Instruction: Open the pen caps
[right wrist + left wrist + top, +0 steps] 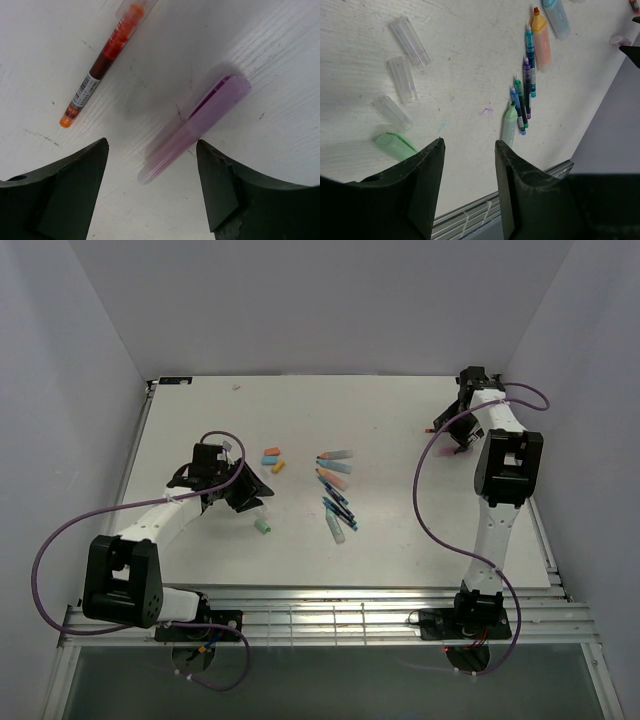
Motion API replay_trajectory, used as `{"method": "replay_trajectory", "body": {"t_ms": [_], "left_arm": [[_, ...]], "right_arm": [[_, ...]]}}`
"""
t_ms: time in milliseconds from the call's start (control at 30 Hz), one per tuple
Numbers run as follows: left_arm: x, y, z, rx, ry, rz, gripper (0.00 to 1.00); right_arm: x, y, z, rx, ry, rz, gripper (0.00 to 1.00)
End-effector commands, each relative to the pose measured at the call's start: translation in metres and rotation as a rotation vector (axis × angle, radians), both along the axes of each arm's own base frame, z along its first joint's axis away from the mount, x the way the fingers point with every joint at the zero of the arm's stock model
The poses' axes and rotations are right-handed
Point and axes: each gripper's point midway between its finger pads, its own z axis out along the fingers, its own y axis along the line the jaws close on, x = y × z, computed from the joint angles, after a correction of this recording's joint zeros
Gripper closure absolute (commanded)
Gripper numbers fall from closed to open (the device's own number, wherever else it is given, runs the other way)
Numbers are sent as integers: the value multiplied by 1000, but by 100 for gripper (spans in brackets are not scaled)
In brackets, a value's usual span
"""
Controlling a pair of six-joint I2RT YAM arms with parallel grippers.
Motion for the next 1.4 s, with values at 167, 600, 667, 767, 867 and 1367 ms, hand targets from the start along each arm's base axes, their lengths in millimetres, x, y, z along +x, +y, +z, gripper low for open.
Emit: {"method": "replay_trajectory", "body": {"t_ms": [167, 600, 667, 767, 867, 1367], "left_arm": [[8, -5, 17, -13, -56, -32, 45], [9, -6, 23, -8, -63, -60, 45], [8, -6, 25, -6, -67, -67, 45], [5, -6, 28, -2, -70, -73, 45], [1, -6, 30, -3, -71, -81, 45], [2, -35, 60, -246, 17, -45, 45]], "right_arm": [[-3, 3, -17, -29, 57, -43, 24], [-48, 5, -34, -63, 172, -60, 44], [-58, 5, -37, -64, 195, -56, 50], [-73, 4, -41, -70, 223, -55, 59], [-84, 5, -40, -67, 230, -39, 73], [-145, 155, 66, -25, -5, 723, 92]]}}
